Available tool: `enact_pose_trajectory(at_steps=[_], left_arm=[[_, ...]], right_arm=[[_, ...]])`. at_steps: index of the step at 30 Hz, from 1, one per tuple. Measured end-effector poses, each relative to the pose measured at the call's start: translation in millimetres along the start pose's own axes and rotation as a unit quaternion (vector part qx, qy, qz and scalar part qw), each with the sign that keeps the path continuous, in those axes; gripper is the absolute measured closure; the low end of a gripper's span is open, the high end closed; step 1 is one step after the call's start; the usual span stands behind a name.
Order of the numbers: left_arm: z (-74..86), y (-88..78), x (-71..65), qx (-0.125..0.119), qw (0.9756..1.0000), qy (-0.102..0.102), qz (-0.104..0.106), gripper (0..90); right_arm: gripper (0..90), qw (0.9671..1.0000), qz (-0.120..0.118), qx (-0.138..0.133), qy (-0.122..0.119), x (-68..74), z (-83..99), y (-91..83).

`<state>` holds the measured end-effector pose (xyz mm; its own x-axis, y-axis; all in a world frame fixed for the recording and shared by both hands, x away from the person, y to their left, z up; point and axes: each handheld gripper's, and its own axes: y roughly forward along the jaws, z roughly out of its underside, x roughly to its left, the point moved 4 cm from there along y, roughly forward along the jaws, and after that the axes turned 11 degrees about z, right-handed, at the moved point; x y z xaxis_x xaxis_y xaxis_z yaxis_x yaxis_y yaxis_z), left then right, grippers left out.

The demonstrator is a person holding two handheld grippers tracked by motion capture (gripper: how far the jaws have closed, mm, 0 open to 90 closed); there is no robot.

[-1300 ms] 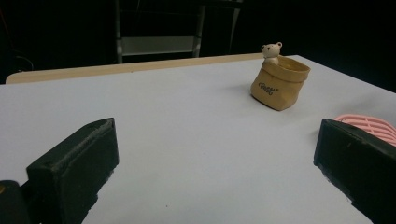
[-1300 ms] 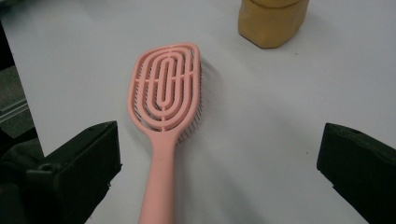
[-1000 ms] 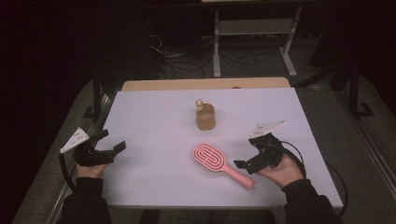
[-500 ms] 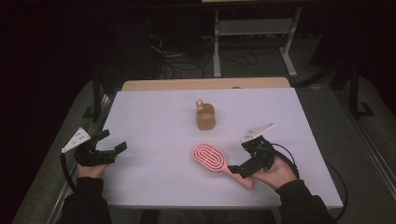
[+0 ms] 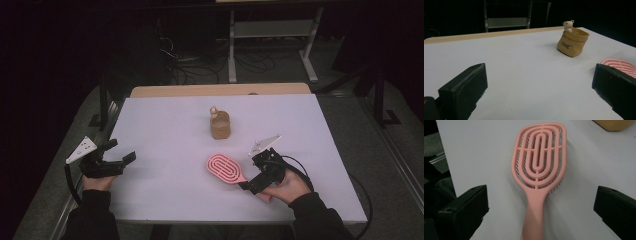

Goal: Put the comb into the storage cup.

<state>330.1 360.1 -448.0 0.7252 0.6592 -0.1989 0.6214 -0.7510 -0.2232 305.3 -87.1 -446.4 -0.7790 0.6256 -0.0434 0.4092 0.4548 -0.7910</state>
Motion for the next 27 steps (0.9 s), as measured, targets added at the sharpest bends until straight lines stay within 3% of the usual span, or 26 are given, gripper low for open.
enact_pose_trajectory(at_steps=[27], left_arm=[[0.6, 1.3, 0.2, 0.003, 1.0000, 0.002, 0.002, 0.0]], right_arm=[[0.0, 0.9971, -0.012, 0.074, -0.014, 11.9, 8.2, 32.0]])
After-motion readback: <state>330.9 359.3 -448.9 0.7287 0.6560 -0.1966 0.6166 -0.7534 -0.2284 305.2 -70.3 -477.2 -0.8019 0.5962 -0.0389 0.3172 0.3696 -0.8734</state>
